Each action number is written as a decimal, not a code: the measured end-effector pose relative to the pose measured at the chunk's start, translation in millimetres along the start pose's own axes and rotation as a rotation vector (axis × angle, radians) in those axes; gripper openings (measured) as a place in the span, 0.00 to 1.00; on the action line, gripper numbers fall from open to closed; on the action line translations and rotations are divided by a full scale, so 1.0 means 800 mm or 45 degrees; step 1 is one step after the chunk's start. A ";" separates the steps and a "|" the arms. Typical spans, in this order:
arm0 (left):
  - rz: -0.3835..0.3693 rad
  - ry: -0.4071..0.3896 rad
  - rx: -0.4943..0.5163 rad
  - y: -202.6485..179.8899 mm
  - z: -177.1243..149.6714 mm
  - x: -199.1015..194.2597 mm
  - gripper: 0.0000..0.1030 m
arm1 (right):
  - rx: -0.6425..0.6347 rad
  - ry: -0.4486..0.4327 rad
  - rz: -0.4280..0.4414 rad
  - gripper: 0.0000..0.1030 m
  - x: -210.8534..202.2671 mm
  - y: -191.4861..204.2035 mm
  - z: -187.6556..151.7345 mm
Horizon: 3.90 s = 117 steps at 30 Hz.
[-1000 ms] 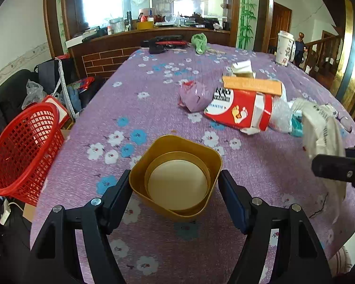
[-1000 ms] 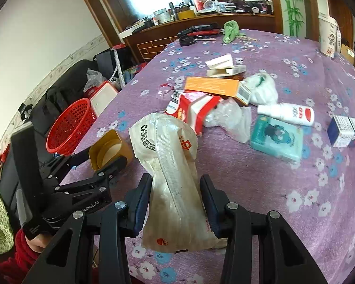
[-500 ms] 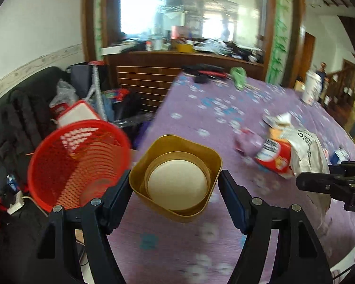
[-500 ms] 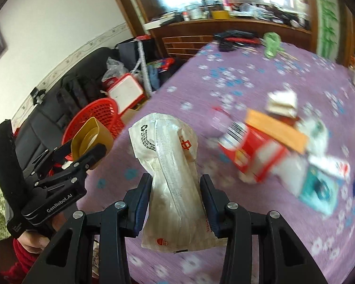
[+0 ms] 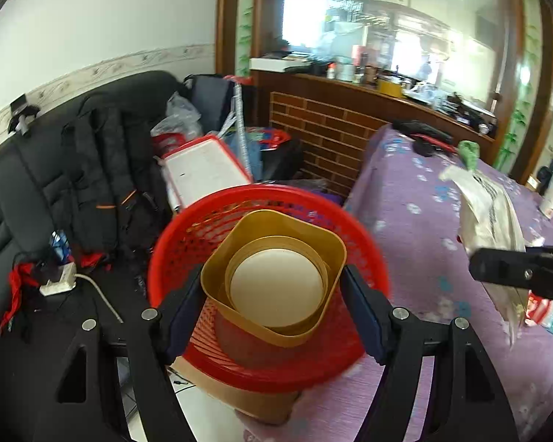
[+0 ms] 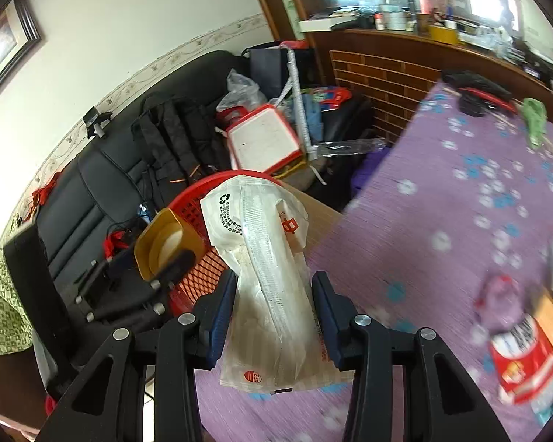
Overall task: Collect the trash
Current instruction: 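Drop the tan cup into the red wastebasket with the left tool while the right tool drops the white bag, then grasp the pink plastic bag with the left tool while the right tool grasps the white medicine box, then lift the pink bag with the left tool while the right tool lifts the medicine box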
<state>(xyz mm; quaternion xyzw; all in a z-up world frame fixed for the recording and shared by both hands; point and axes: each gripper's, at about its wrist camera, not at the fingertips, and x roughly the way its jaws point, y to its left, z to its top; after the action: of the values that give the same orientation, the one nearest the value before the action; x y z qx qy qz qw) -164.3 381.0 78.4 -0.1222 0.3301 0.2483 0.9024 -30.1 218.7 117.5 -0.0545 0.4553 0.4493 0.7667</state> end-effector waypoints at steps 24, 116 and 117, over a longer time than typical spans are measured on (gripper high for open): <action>-0.098 -0.031 0.036 -0.036 -0.030 -0.022 0.80 | 0.091 -0.121 -0.034 0.69 -0.046 -0.057 -0.051; -0.481 0.087 0.413 -0.348 -0.097 -0.021 0.41 | 0.826 -0.368 -0.611 0.38 -0.301 -0.359 -0.279; -0.477 0.081 0.415 -0.348 -0.099 -0.024 0.41 | 0.788 -0.372 -0.590 0.38 -0.297 -0.345 -0.279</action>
<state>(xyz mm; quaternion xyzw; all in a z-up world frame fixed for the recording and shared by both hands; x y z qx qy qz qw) -72.4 107.7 47.1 -0.0420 0.3655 0.0161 0.9297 -14.6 -206.0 75.4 0.1422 0.4309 0.1096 0.8844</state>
